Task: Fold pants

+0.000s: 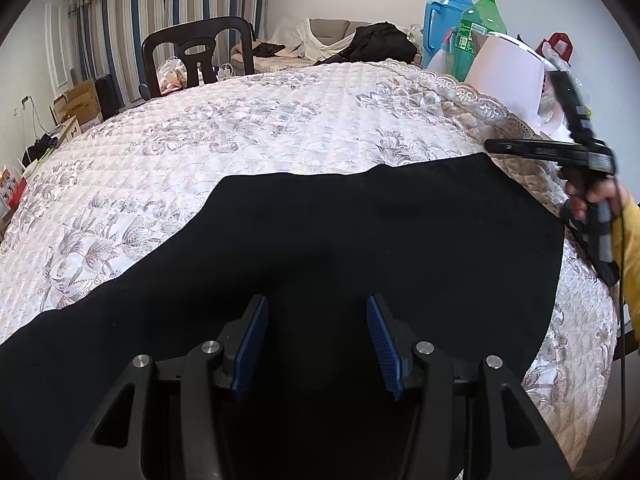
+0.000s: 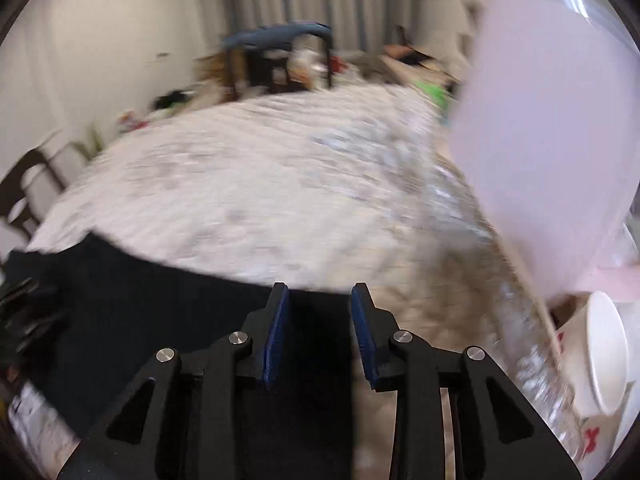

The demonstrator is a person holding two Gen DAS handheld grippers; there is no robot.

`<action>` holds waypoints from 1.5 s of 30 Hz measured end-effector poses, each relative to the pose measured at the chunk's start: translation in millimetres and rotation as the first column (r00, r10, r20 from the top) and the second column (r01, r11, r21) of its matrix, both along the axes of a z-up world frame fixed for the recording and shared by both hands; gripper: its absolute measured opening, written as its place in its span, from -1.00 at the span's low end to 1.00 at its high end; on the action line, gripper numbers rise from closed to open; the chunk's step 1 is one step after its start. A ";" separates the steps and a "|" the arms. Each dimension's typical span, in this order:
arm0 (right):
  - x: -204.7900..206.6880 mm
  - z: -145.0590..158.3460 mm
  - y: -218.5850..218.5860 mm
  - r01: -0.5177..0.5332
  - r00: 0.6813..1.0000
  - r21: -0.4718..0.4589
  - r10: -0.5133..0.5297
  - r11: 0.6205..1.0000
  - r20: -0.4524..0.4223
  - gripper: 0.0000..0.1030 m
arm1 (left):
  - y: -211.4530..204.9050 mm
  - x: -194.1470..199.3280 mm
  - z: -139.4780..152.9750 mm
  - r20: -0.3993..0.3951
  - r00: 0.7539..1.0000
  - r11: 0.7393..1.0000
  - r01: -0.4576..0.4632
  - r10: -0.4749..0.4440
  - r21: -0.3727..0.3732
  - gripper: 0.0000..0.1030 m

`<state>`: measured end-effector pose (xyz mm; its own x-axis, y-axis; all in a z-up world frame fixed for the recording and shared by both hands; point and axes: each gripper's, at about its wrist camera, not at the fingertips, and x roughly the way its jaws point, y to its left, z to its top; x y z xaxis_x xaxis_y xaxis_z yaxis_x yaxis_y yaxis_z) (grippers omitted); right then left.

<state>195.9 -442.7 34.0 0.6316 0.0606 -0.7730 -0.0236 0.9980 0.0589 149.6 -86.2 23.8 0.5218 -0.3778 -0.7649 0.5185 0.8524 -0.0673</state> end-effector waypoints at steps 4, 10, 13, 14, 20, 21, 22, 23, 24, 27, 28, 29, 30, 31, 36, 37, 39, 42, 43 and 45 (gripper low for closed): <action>8.4 -15.3 -3.2 0.041 0.999 0.029 -0.040 0.999 -0.035 -0.36 | -1.8 -0.9 -0.6 0.009 1.000 1.000 0.006 -0.006 0.005 0.10; 2.5 -13.2 4.1 -0.031 0.997 0.101 0.038 0.994 -0.065 -0.36 | -0.7 -0.1 -1.0 0.010 1.000 1.000 0.010 -0.010 0.000 0.13; -2.0 -13.0 9.4 -0.042 0.997 0.059 0.046 0.997 -0.068 -0.35 | -1.1 -0.3 -1.0 0.011 1.000 1.000 0.010 -0.010 -0.001 0.15; 0.2 -13.4 7.9 -0.039 0.996 0.071 0.044 0.997 -0.071 -0.35 | -1.1 -0.3 -1.0 0.011 1.000 1.000 0.010 -0.010 0.000 0.15; 5.4 -15.6 2.4 -0.026 0.997 0.140 0.036 0.990 -0.066 -0.33 | -2.5 -0.1 -0.9 0.012 1.000 1.000 0.008 -0.008 0.002 0.15; 3.8 -14.8 5.4 -0.034 0.997 0.122 0.042 0.992 -0.069 -0.35 | -2.5 -0.1 -0.9 0.011 1.000 1.000 0.008 -0.008 0.001 0.15; 2.5 -14.2 7.6 -0.036 0.997 0.112 0.044 0.993 -0.068 -0.40 | -2.5 -0.2 -1.0 0.011 1.000 1.000 0.007 -0.007 0.001 0.15; 0.2 -13.2 8.5 -0.044 0.997 0.124 0.052 0.991 -0.065 -0.74 | -2.6 -0.3 -1.0 0.011 1.000 1.000 0.007 -0.007 0.000 0.15; -2.2 -12.6 9.2 -0.050 0.996 0.153 0.061 0.987 -0.064 -0.85 | -2.7 -0.3 -1.1 0.011 1.000 1.000 0.007 -0.007 0.001 0.15; -10.3 -7.1 11.2 -0.032 0.999 0.107 0.034 0.994 -0.018 -0.87 | -2.6 -0.2 -1.0 0.012 1.000 1.000 0.007 -0.007 0.002 0.15; -12.9 -3.2 9.8 -0.024 1.000 0.110 0.024 0.994 0.001 -0.87 | -2.4 -0.5 -1.2 0.012 1.000 1.000 0.007 -0.007 0.003 0.15; -15.1 2.1 7.3 -0.017 1.000 0.118 0.015 0.993 0.024 -0.88 | -2.4 -0.5 -1.1 0.012 1.000 1.000 0.007 -0.007 0.002 0.15; -16.9 8.1 2.5 -0.006 0.999 0.121 0.000 0.993 0.046 -0.88 | -2.5 -0.6 -1.1 0.011 1.000 1.000 0.007 -0.008 0.002 0.15; -16.9 11.3 -1.7 0.000 0.999 0.122 -0.007 0.992 0.053 -0.88 | -2.5 -0.5 -1.1 0.012 1.000 1.000 0.008 -0.008 0.002 0.15; -5.4 -6.5 -11.9 0.104 0.994 -0.050 -0.105 0.993 -0.025 -1.00 | -2.8 -1.6 -1.7 0.016 1.000 1.000 0.009 -0.009 0.008 0.16; -5.2 -8.7 -16.0 0.112 0.993 -0.035 -0.114 0.993 -0.033 -1.00 | -2.5 -1.4 -1.6 0.015 1.000 1.000 0.009 -0.009 0.005 0.16; -9.4 -3.8 -24.3 0.104 0.995 0.064 -0.103 0.993 -0.015 -1.00 | -2.3 -1.6 -1.7 0.015 1.000 1.000 0.009 -0.009 0.006 0.16; -13.1 4.1 -20.5 0.109 0.994 0.015 -0.109 0.994 0.001 -1.00 | -2.1 -1.5 -1.9 0.018 1.000 1.000 0.012 -0.012 0.013 0.18; -14.1 5.2 -19.9 0.100 0.995 0.023 -0.100 0.995 -0.002 -1.00 | -1.8 -1.7 -2.1 0.019 1.000 1.000 0.012 -0.012 0.014 0.18; -16.9 8.8 -16.1 0.093 0.996 0.041 -0.093 0.995 -0.002 -1.00 | -2.0 -1.8 -2.0 0.017 1.000 1.000 0.010 -0.011 0.013 0.18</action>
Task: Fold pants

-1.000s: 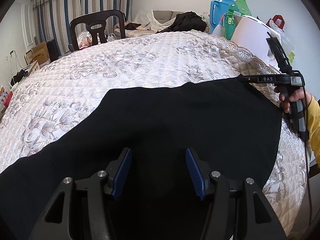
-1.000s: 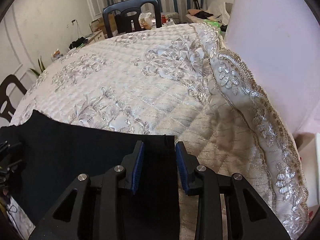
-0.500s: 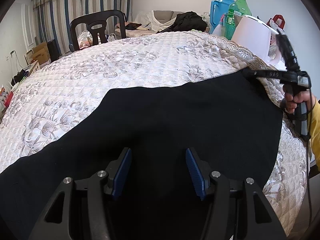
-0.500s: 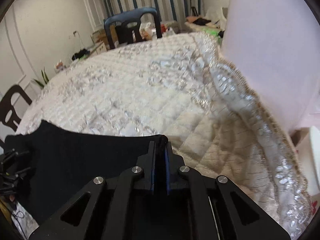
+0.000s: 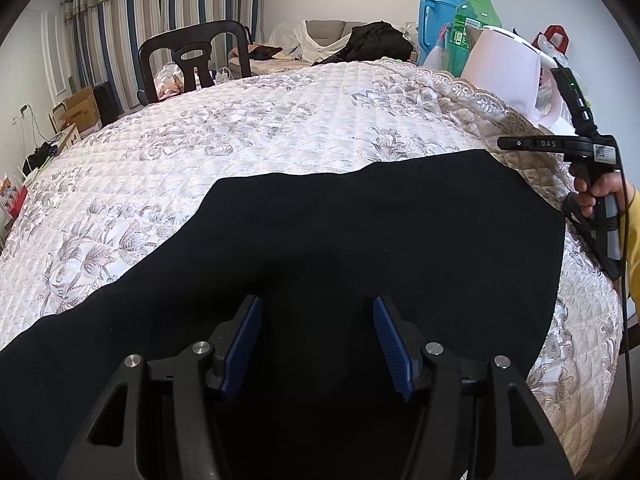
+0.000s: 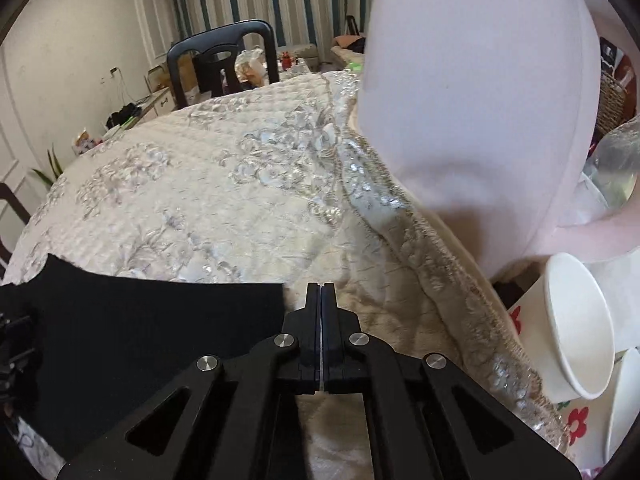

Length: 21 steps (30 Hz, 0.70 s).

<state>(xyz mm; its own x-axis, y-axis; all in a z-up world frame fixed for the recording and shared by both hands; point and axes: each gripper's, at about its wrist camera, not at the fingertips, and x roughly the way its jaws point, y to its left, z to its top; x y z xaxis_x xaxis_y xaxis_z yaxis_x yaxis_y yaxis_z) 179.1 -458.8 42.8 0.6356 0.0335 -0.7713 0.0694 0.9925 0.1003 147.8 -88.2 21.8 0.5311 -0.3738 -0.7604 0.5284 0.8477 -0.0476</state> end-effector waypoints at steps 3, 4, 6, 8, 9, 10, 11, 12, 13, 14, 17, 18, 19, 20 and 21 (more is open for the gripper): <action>-12.8 4.0 3.8 -0.005 1.000 0.002 0.005 1.000 0.009 -0.88 | -0.5 0.1 1.2 -0.008 1.000 1.000 -0.004 0.004 0.002 0.18; -17.8 6.0 6.5 -0.013 1.000 0.010 0.013 1.000 0.014 -0.87 | -1.3 -0.3 2.3 -0.012 1.000 1.000 -0.002 0.002 0.001 0.18; -32.1 10.3 12.1 -0.041 0.999 0.028 0.040 0.999 0.026 -0.83 | -2.3 -1.2 5.1 -0.017 1.000 1.000 0.006 -0.007 -0.010 0.18; -46.2 13.2 18.0 -0.053 0.998 0.022 0.052 0.998 0.031 -0.78 | -4.8 -3.5 8.3 -0.014 1.000 1.000 0.016 -0.016 -0.016 0.18; -55.4 13.4 21.2 -0.062 0.998 0.012 0.061 0.998 0.035 -0.78 | -6.9 -4.9 10.3 -0.008 1.000 1.000 0.020 -0.020 -0.018 0.18; -61.8 13.1 23.4 -0.069 0.997 0.005 0.068 0.998 0.035 -0.78 | -9.0 -6.9 12.6 -0.001 1.000 0.999 0.027 -0.027 -0.021 0.18; -67.9 11.1 24.6 -0.070 0.997 0.001 0.070 0.998 0.027 -0.76 | -11.1 -8.4 14.4 0.003 0.999 0.999 0.034 -0.034 -0.021 0.18; -73.0 7.3 26.0 -0.067 0.998 -0.004 0.067 0.998 0.003 -0.70 | -12.9 -10.2 16.0 0.007 0.999 0.999 0.041 -0.041 -0.023 0.18; -76.9 4.8 26.4 -0.062 0.998 -0.009 0.062 0.998 -0.014 -0.66 | -15.7 -12.7 18.1 0.013 0.999 0.998 0.050 -0.050 -0.024 0.18; -80.9 1.5 26.3 -0.052 0.998 -0.009 0.052 0.999 -0.028 -0.50 | -17.3 -14.7 19.8 0.017 0.998 0.998 0.057 -0.057 -0.026 0.18; -95.1 -2.7 22.9 -0.005 0.999 0.017 0.006 1.000 -0.034 -0.28 | -23.6 -20.7 24.9 0.019 0.997 0.996 0.079 -0.079 -0.038 0.18; -100.6 -4.0 21.5 0.011 0.999 0.040 -0.010 0.999 -0.035 -0.28 | -25.2 -22.6 25.9 0.021 0.996 0.996 0.086 -0.085 -0.038 0.18; -105.8 -5.6 21.2 0.020 0.999 0.060 -0.018 0.998 -0.036 -0.28 | -26.7 -25.1 27.1 0.026 0.995 0.995 0.095 -0.094 -0.037 0.18; -110.2 -7.3 20.8 0.029 0.999 0.074 -0.027 0.997 -0.038 -0.28 | -27.9 -27.0 27.4 0.029 0.995 0.994 0.101 -0.100 -0.034 0.18; -115.9 -10.1 21.1 0.042 0.998 0.082 -0.039 0.996 -0.042 -0.26 | -29.5 -29.3 27.4 0.029 0.994 0.994 0.107 -0.106 -0.032 0.18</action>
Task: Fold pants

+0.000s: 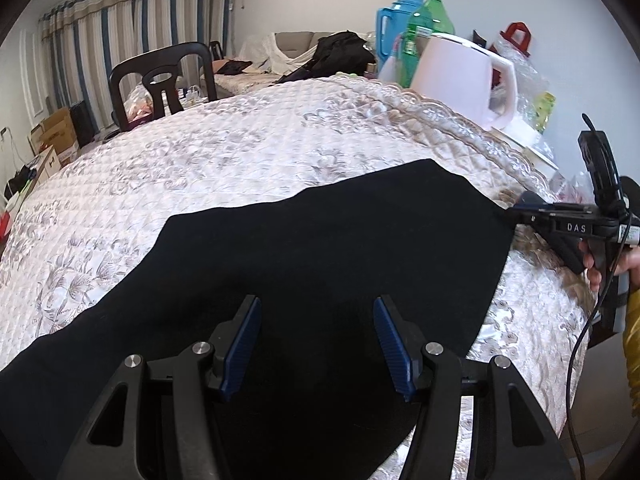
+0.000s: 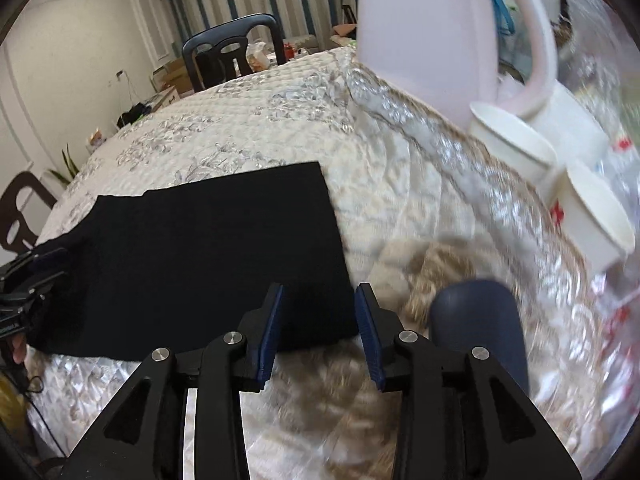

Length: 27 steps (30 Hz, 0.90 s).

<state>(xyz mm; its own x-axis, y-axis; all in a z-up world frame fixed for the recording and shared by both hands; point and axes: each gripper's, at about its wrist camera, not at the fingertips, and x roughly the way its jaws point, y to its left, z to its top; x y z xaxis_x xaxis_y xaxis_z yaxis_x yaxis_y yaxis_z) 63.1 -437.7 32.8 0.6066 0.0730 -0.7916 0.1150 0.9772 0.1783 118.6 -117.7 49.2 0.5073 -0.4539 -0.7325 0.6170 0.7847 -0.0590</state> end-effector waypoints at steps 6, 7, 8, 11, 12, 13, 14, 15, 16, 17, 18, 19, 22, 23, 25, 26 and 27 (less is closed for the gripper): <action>-12.4 -5.9 8.1 0.014 1.000 0.000 -0.014 1.000 0.000 -0.18 | -4.4 -9.5 -3.3 -0.018 1.000 1.000 0.021 -0.021 -0.008 0.18; -13.2 -7.5 8.9 0.009 1.000 0.034 -0.008 0.999 -0.011 -0.18 | -4.5 -11.3 -3.7 -0.020 1.000 1.000 0.022 -0.022 -0.011 0.18; -13.9 -9.2 9.3 0.021 1.000 0.063 -0.020 0.998 -0.019 -0.14 | -3.9 -13.2 -4.0 -0.021 1.000 1.000 0.022 -0.022 -0.014 0.18; -23.8 -9.7 8.8 0.086 0.996 0.116 -0.087 0.990 0.003 -0.11 | -2.6 -17.3 -4.7 -0.025 0.999 1.000 0.027 -0.027 -0.016 0.18; -26.8 -10.0 8.3 0.095 0.995 0.139 -0.098 0.986 0.013 -0.08 | -3.0 -18.3 -5.1 -0.026 0.999 0.999 0.030 -0.030 -0.013 0.18; -28.2 -10.4 7.7 0.098 0.995 0.153 -0.102 0.983 0.022 -0.06 | -3.4 -19.1 -5.7 -0.026 0.999 0.999 0.032 -0.032 -0.007 0.18; -27.9 -10.8 7.5 0.095 0.994 0.164 -0.101 0.982 0.029 -0.02 | -4.5 -19.5 -6.2 -0.026 0.999 0.999 0.034 -0.034 0.000 0.18; -26.2 -11.0 7.1 0.091 0.995 0.173 -0.098 0.981 0.034 -0.01 | -5.6 -19.8 -6.5 -0.026 0.999 0.999 0.033 -0.033 0.005 0.18; -23.3 -11.0 6.3 0.084 0.995 0.179 -0.092 0.980 0.038 0.00 | -6.2 -20.3 -6.1 -0.026 0.999 0.999 0.032 -0.032 0.004 0.18; -21.1 -10.9 5.8 0.076 0.995 0.181 -0.085 0.981 0.044 0.00 | -6.8 -20.3 -5.7 -0.028 0.999 1.000 0.031 -0.031 -0.001 0.18; -18.4 -10.8 5.1 0.068 0.995 0.183 -0.079 0.981 0.052 0.00 | -6.8 -21.0 -5.0 -0.030 0.999 0.999 0.031 -0.031 -0.008 0.18; -14.0 -11.7 3.6 0.061 0.996 0.193 -0.072 0.979 0.055 0.00 | -6.3 -21.8 -4.2 -0.033 0.999 0.999 0.030 -0.031 -0.016 0.18; -2.8 -13.0 -1.9 0.060 0.995 0.234 -0.078 0.970 0.068 0.00 | -8.0 -22.7 -3.7 -0.035 0.999 0.999 0.029 -0.029 -0.014 0.18; 0.6 -13.4 -3.0 0.062 0.994 0.249 -0.082 0.967 0.070 0.00 | -8.7 -23.2 -3.4 -0.033 0.999 1.000 0.029 -0.029 -0.009 0.18; 4.5 -14.4 -5.9 0.070 0.993 0.279 -0.095 0.958 0.077 0.00 | -10.7 -22.9 -2.6 -0.032 0.999 1.000 0.031 -0.031 -0.006 0.18; 5.0 -14.5 -6.6 0.073 0.991 0.287 -0.102 0.955 0.086 0.00 | -12.1 -22.3 -2.3 -0.033 0.999 0.999 0.031 -0.032 -0.007 0.18; 5.8 -15.0 -7.1 0.075 0.990 0.294 -0.107 0.953 0.095 0.00 | -13.7 -21.1 -2.0 -0.037 0.999 0.999 0.033 -0.033 -0.010 0.18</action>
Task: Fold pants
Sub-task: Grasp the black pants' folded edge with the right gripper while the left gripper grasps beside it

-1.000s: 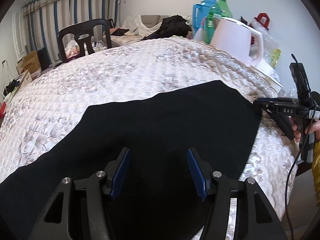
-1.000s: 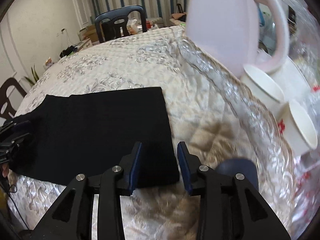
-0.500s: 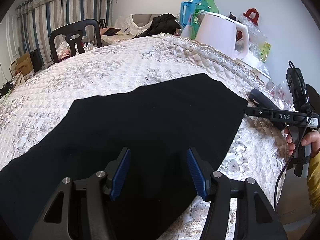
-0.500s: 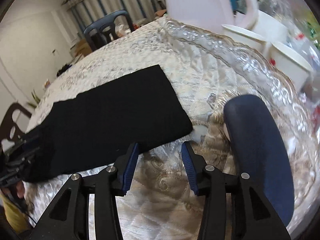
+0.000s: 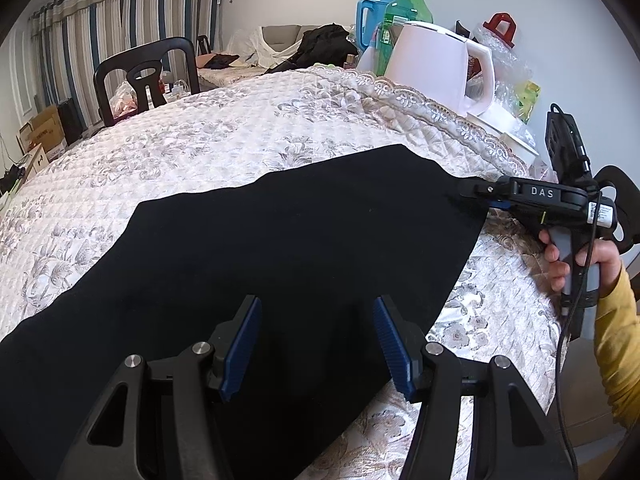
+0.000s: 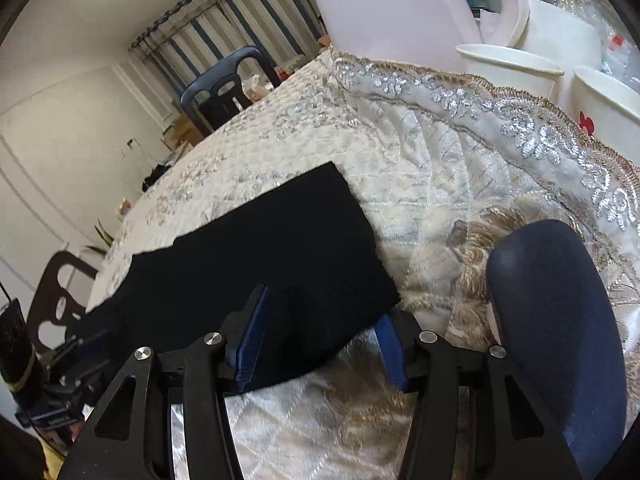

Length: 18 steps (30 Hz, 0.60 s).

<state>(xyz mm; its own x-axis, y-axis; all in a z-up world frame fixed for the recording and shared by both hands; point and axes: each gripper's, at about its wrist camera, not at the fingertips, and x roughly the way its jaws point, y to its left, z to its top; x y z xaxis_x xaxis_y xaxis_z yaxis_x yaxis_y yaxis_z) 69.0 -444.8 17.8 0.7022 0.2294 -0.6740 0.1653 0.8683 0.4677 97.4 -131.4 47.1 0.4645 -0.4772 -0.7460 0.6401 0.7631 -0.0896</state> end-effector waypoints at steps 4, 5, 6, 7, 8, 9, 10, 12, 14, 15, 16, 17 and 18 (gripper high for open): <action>3.1 1.2 2.9 0.008 1.000 -0.014 -0.007 1.000 0.010 -0.04 | -5.4 6.0 1.7 -0.023 1.000 1.000 0.002 -0.003 -0.017 0.18; 3.5 1.8 3.3 0.007 1.000 -0.014 -0.007 1.000 0.013 -0.23 | -7.1 7.7 2.7 -0.027 1.000 1.000 0.004 -0.004 -0.023 0.18; 3.7 1.8 2.4 0.011 1.000 -0.010 -0.011 1.000 0.014 -0.42 | -8.6 9.0 3.8 -0.030 1.000 1.000 0.006 -0.007 -0.030 0.18; 4.2 1.4 1.1 0.019 1.000 -0.008 -0.019 1.000 0.012 -0.50 | -9.7 10.6 5.2 -0.034 0.999 0.999 0.009 -0.010 -0.039 0.18; 5.0 0.6 -0.3 0.026 1.000 -0.006 -0.026 1.000 0.009 -0.68 | -11.5 12.5 6.4 -0.037 0.999 0.999 0.011 -0.013 -0.045 0.18; 5.5 0.2 -1.6 0.027 1.000 0.001 -0.027 1.000 0.011 -0.84 | -13.2 14.8 7.6 -0.042 0.999 0.999 0.012 -0.014 -0.050 0.18; 5.3 0.6 -2.9 0.023 1.000 0.008 -0.023 1.000 0.017 -0.84 | -15.8 17.9 9.1 -0.048 0.999 0.998 0.014 -0.017 -0.058 0.18; 4.1 4.0 -1.6 0.016 0.999 -0.007 -0.015 1.000 0.034 -0.85 | -20.2 23.2 11.9 -0.059 0.998 0.997 0.018 -0.023 -0.074 0.18; 2.9 10.9 4.2 0.001 0.998 -0.061 0.002 0.998 0.057 -0.85 | -25.9 29.4 14.1 -0.078 0.996 0.996 0.023 -0.030 -0.091 0.18; 2.6 14.8 8.7 -0.007 0.998 -0.102 0.014 0.995 0.067 -0.85 | -29.3 32.7 15.4 -0.089 0.995 0.995 0.029 -0.038 -0.100 0.18; 2.4 18.0 13.6 -0.014 0.997 -0.143 0.025 0.990 0.075 -0.85 | -32.3 35.8 16.8 -0.098 0.994 0.993 0.035 -0.046 -0.111 0.18; 2.4 20.8 19.2 -0.024 0.996 -0.180 0.039 0.983 0.082 -0.85 | -35.5 38.5 17.9 -0.106 0.993 0.992 0.038 -0.051 -0.121 0.18; 2.2 23.1 25.0 -0.038 0.995 -0.212 0.058 0.977 0.087 -0.85 | -39.4 41.7 19.0 -0.117 0.991 0.990 0.043 -0.059 -0.133 0.18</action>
